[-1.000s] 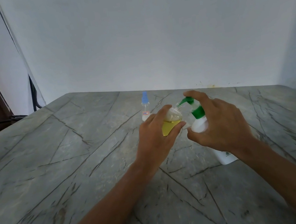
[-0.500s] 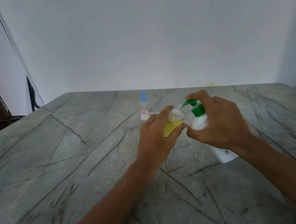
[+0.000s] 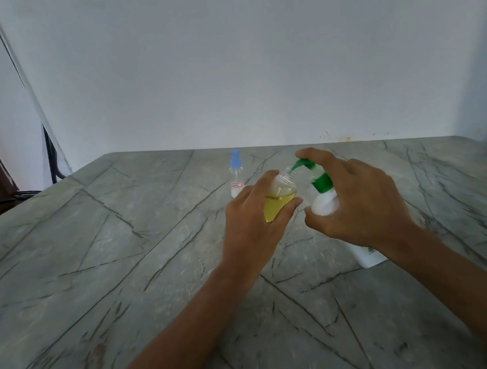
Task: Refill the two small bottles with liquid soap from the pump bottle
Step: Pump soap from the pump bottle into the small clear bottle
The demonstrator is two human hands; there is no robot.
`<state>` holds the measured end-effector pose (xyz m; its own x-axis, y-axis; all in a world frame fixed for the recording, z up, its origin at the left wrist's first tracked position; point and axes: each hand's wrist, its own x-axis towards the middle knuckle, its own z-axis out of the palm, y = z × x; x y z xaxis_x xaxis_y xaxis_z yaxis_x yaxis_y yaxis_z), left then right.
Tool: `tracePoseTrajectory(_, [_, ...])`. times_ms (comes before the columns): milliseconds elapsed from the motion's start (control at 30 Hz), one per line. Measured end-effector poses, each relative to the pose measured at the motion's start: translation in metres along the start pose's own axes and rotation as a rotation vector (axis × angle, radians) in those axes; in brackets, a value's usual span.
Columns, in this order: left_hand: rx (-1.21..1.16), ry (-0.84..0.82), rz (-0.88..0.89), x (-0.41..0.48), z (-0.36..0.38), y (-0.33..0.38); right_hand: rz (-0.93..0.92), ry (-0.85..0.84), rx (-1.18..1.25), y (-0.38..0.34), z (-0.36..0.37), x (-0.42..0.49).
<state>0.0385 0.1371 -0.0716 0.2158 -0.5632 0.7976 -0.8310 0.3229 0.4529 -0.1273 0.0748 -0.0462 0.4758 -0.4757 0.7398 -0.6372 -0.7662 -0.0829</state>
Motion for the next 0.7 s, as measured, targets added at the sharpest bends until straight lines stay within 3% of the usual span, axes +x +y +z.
tracePoseTrajectory(700, [0.0, -0.025, 0.015, -0.0034, 0.0034, 0.0, -0.023, 0.036, 0.049, 0.0029, 0.0035, 0.0009])
